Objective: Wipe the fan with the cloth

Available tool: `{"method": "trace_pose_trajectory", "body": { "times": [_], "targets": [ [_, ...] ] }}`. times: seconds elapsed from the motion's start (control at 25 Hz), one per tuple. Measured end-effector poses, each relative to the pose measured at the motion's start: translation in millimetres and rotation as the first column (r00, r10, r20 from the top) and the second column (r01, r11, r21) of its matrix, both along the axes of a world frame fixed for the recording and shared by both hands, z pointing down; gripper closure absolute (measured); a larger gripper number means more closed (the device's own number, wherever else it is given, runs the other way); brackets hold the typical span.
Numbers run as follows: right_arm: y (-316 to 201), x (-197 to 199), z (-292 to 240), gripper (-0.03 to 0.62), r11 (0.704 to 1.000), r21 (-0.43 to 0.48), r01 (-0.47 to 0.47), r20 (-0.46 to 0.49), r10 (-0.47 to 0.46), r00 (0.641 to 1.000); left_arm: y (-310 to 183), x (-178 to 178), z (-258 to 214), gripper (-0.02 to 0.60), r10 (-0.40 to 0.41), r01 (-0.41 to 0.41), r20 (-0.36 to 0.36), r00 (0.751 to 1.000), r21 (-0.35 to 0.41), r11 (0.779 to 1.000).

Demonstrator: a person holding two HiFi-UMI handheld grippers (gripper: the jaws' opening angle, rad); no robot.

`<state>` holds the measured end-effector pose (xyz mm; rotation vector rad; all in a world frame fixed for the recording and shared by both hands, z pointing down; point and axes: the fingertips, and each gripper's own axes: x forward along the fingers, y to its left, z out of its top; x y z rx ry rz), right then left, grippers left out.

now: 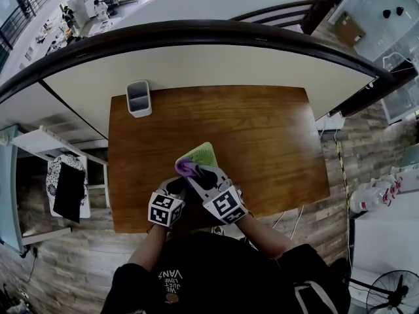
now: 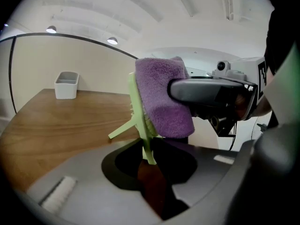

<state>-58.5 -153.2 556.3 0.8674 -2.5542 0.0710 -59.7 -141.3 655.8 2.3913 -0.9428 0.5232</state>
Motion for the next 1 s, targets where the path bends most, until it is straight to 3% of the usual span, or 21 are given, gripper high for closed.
{"method": "trace_pose_trajectory", "body": {
  "times": [0.32, 0.68, 1.0],
  "targets": [
    [-18.0, 41.8, 1.5, 0.499, 0.993, -0.012, -0.116, -0.002, 0.115, 0.993, 0.4, -1.9, 1.8, 0.505, 0.026, -0.026, 0.013, 1.000, -0.011, 1.000],
    [-44.0, 95.9, 7.0, 0.500, 0.959, -0.022, -0.283, -0.012, 0.283, 0.959, 0.2, -1.9, 0.4, 0.505, 0.016, -0.016, 0.004, 1.000, -0.017, 1.000],
    [-41.2, 107.2, 8.4, 0.500, 0.945, -0.037, -0.324, -0.025, 0.323, 0.946, 0.3, -1.4, 0.0, 0.502, 0.021, -0.021, 0.017, 1.000, -0.006, 1.000]
  ]
}}
